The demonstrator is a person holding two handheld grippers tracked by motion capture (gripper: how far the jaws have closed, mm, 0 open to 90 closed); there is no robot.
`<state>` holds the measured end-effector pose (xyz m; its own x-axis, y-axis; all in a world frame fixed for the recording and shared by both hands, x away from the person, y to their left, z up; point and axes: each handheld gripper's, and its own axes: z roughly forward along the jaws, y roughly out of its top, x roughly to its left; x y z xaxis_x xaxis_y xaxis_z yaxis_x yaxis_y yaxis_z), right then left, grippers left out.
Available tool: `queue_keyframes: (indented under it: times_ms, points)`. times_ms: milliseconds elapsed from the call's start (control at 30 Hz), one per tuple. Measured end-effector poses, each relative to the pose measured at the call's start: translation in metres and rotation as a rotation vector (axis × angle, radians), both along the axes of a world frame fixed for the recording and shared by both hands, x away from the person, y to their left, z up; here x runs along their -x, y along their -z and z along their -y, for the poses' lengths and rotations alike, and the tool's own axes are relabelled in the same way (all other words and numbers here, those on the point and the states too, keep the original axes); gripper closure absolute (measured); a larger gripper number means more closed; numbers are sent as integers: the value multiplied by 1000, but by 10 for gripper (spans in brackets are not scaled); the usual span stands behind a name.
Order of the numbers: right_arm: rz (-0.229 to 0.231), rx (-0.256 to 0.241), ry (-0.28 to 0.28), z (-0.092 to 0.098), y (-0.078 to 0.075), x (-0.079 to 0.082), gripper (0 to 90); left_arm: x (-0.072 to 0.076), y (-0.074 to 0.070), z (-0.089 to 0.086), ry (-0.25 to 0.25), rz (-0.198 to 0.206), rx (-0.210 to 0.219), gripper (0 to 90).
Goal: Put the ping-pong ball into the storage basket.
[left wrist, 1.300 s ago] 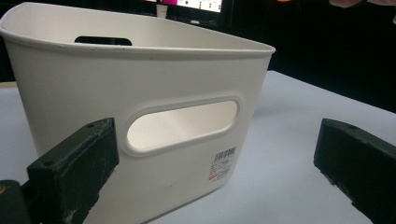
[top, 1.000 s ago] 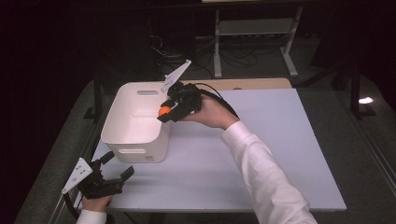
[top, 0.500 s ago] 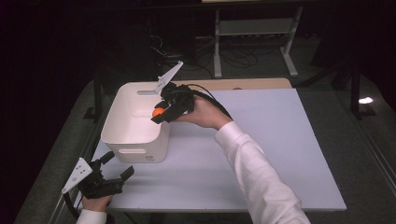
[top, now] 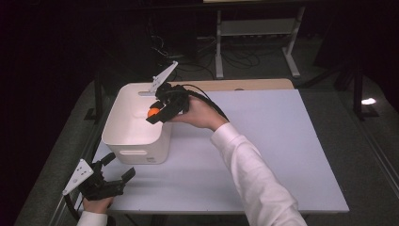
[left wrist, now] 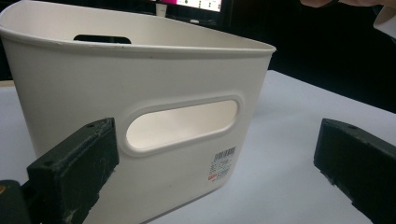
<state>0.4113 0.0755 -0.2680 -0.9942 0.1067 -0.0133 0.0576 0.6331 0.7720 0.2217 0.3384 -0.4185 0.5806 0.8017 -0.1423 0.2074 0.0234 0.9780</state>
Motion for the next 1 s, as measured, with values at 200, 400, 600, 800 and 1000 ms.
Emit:
queue_keyframes:
  times_ms: [200,400,600,800,1000]
  points:
    - [-18,-10,9,-5,5,-6,490,0,0,0,-2,-3,-3,0]
    - [-35,-17,11,-10,12,-12,491,0,0,0,-2,-1,1,0]
    - [-51,-16,15,-14,18,-15,491,0,0,-1,-4,-4,-1,0]
    - [-51,-12,26,-15,22,-18,490,0,0,0,-3,-4,-1,0]
    - [-58,-8,20,-19,27,-19,490,0,0,0,-3,-4,7,0]
